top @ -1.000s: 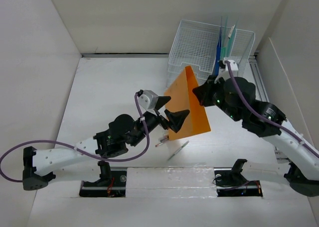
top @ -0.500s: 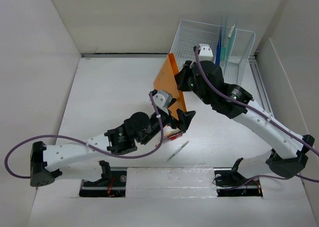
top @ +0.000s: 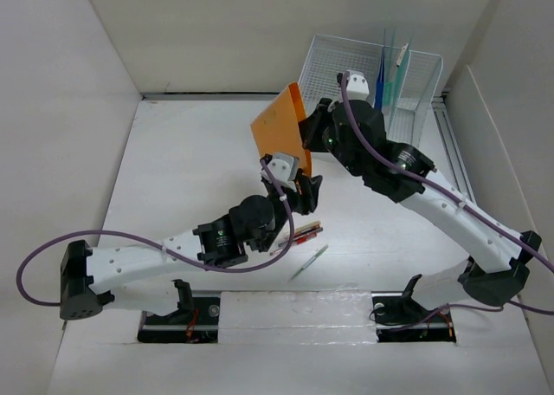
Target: Organize the desk
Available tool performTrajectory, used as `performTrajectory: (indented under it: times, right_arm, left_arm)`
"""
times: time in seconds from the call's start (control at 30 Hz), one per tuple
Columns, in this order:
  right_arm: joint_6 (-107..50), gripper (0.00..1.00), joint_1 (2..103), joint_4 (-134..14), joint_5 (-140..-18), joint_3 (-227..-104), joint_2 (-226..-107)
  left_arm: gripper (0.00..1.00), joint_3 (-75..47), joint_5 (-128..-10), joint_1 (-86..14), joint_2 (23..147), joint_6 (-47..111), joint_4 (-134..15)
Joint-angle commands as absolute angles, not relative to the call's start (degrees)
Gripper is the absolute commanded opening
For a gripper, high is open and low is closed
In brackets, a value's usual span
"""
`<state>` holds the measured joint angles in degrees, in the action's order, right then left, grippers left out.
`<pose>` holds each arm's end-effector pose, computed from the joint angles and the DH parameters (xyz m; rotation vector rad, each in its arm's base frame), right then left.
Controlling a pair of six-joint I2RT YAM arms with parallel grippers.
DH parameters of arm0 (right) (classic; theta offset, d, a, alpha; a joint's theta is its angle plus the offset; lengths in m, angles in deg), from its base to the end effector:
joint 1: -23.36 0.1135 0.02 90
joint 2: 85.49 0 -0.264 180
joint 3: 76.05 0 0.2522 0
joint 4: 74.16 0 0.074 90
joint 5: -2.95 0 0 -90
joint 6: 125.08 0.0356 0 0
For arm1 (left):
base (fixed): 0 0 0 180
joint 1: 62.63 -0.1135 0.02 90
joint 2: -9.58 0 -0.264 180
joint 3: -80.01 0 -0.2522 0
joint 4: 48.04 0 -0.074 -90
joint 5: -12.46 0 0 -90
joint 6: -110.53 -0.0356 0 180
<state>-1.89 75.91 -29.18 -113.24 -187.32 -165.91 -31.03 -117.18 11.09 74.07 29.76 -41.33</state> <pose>0.1920 0.2249 0.4773 0.0192 1.8398 0.6514 0.0939 -0.2405 0.3911 0.2174 1.4438 -0.7166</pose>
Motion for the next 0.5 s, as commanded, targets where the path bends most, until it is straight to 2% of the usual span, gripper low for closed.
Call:
performTrajectory:
  times: [0.0, 0.03, 0.07, 0.1, 0.4, 0.43, 0.47]
  right_arm:
    - [0.5, 0.0, 76.1, -35.7, -108.8, -188.0, -162.7]
    - [0.7, 0.0, 76.1, -35.8, -108.6, -187.9, -162.6]
    - [0.8, 0.0, 76.1, -35.9, -108.3, -187.7, -162.2]
    - [0.8, 0.0, 76.1, -35.8, -108.1, -187.5, -162.0]
    - [1.3, 0.0, 74.3, -38.1, -106.3, -179.0, -156.5]
    - [1.1, 0.04, 74.3, -38.4, -105.6, -178.1, -155.8]
    - [0.8, 0.12, 72.8, -39.0, -104.7, -177.1, -155.2]
  left_arm:
    - [0.38, -29.0, -122.5, 10.6, 75.2, 27.5, -39.6]
    - [0.28, -28.5, -122.9, 10.6, 76.1, 27.2, -40.3]
    - [0.08, -28.1, -123.5, 10.6, 76.4, 26.9, -40.6]
    - [0.0, -28.0, -123.9, 10.6, 76.5, 26.9, -40.7]
    - [0.0, -34.9, -122.6, 10.6, 68.0, 26.5, -37.1]
    - [0.0, -35.9, -120.5, 10.6, 65.3, 26.9, -36.8]
    - [0.0, -36.8, -119.1, 10.6, 64.1, 26.9, -36.4]
